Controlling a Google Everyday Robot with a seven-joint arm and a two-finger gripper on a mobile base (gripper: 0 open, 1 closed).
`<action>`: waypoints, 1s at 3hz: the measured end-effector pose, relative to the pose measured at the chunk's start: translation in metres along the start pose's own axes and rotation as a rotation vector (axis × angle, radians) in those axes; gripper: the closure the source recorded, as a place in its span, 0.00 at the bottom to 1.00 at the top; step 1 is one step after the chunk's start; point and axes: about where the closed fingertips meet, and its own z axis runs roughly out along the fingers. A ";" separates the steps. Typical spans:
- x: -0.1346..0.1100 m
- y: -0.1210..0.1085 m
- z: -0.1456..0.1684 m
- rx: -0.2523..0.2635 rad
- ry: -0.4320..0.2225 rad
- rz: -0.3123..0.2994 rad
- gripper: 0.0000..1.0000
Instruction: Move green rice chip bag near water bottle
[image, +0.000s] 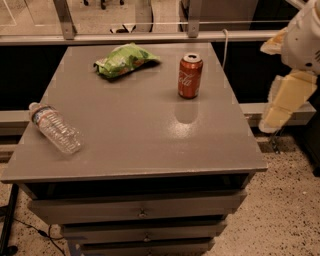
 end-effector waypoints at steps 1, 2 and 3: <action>-0.046 -0.043 0.020 0.036 -0.108 -0.039 0.00; -0.101 -0.077 0.047 0.051 -0.210 -0.088 0.00; -0.169 -0.114 0.079 0.050 -0.335 -0.100 0.00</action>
Offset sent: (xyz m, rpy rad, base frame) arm 0.1753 0.1560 0.0060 0.2623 -0.1876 0.2340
